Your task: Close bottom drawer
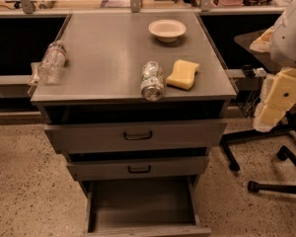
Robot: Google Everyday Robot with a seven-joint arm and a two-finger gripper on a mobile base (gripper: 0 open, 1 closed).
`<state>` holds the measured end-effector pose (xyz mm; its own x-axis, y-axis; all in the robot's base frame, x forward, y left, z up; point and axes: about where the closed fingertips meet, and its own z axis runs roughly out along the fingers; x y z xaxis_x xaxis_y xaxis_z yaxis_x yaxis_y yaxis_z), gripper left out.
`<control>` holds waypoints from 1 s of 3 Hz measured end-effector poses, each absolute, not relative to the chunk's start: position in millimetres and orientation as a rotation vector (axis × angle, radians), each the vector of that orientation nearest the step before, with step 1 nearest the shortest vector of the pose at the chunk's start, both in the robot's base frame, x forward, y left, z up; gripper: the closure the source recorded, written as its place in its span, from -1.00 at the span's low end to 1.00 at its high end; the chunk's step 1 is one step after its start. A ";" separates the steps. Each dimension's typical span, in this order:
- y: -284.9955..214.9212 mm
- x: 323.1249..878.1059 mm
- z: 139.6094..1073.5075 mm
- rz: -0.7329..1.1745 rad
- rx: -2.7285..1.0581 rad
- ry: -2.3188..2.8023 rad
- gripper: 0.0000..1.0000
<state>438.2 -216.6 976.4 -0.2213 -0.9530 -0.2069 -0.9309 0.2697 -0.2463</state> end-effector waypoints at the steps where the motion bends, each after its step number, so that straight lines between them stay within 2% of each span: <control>1: -216.6 438.2 976.4 -0.099 -1.724 2.231 -1.00; 2: -208.1 438.9 944.0 -0.047 -1.740 2.234 -1.00; 3: -175.6 428.3 843.7 0.124 -1.803 2.163 -1.00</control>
Offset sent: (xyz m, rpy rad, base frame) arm 0.0030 0.0297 -0.1249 0.0798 0.1322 0.0474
